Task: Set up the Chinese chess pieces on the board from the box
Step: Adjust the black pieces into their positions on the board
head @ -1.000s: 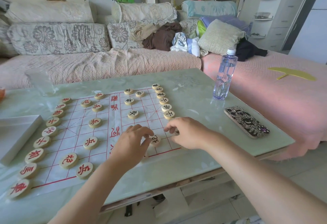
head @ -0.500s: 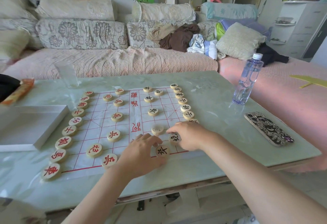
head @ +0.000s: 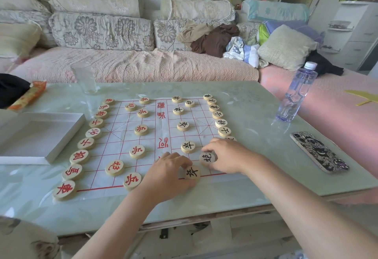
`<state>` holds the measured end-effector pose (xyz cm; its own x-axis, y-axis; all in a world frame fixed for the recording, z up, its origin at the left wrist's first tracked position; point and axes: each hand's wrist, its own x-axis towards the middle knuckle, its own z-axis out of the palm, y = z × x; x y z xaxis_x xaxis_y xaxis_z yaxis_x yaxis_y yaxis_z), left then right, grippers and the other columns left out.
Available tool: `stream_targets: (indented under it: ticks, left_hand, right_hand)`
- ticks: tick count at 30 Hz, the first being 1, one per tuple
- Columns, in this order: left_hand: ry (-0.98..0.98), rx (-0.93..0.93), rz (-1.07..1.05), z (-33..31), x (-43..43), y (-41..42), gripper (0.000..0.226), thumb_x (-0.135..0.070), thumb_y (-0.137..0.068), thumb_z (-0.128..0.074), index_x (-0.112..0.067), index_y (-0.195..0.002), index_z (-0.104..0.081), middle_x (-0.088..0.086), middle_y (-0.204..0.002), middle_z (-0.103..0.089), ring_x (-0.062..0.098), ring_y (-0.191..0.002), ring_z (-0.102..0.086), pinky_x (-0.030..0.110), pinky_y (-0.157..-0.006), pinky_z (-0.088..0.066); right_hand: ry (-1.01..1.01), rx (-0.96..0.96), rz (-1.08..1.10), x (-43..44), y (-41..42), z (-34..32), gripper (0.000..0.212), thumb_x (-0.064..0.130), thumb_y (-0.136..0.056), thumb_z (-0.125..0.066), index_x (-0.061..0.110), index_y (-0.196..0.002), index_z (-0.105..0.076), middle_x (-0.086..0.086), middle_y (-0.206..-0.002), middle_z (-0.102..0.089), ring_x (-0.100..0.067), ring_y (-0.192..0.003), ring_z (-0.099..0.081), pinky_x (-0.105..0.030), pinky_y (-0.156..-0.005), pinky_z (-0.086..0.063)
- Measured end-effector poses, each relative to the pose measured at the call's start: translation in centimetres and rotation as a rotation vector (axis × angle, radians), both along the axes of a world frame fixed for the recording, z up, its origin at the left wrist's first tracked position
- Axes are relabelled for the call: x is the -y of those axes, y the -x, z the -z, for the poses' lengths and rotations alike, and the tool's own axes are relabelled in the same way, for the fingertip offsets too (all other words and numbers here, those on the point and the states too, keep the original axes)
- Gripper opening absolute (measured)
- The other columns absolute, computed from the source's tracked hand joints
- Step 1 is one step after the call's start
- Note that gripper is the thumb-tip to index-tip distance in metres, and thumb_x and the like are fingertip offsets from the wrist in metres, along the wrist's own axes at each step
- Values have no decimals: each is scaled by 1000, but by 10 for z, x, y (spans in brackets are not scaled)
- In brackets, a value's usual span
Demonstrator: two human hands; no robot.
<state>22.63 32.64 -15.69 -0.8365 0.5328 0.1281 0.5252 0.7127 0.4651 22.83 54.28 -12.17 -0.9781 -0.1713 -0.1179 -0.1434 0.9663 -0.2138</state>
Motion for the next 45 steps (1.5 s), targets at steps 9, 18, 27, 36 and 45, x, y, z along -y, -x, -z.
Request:
stream_targets:
  ticks: [9,18,27,36,45]
  left_hand:
    - [-2,7,-38,1,5,-3,51,-55,-74,-66,-39,-121,-54,-24,-104,-53,6,-99,-42,26,-86,-41]
    - [-62,9,-17,7,5,-1,48,-50,-74,-69,-44,-121,-58,-23,-99,-56,7,-95,-43,20,-82,-39]
    - [-87,6,-56,10,6,-1,43,-51,-68,-74,-41,-108,-62,-23,-94,-56,5,-92,-42,20,-77,-39]
    - [-141,59,-129,-5,8,26,38,-47,-86,-61,-35,-122,-54,-21,-99,-55,3,-91,-51,23,-78,-43]
    - [40,40,-105,-11,5,81,47,-40,-86,-66,-29,-130,-54,-14,-109,-57,11,-101,-50,27,-88,-44]
  right_hand:
    - [-19,-6,8,5,-4,-8,55,47,-85,-63,36,-138,-52,9,-136,-51,-16,-126,-50,-34,-103,-42]
    - [0,-15,-151,26,-12,-9,42,48,-74,-72,35,-114,-69,13,-99,-60,-14,-98,-56,-34,-85,-49]
    - [-5,-27,-148,28,-14,-6,40,55,-73,-71,36,-109,-70,14,-96,-59,-13,-96,-55,-34,-82,-49]
    - [178,-106,61,11,22,-18,35,40,-85,-67,33,-119,-66,16,-107,-64,-11,-106,-59,-30,-94,-48]
    - [101,12,58,30,62,-2,51,51,-79,-72,32,-125,-63,12,-115,-63,-13,-104,-59,-29,-85,-50]
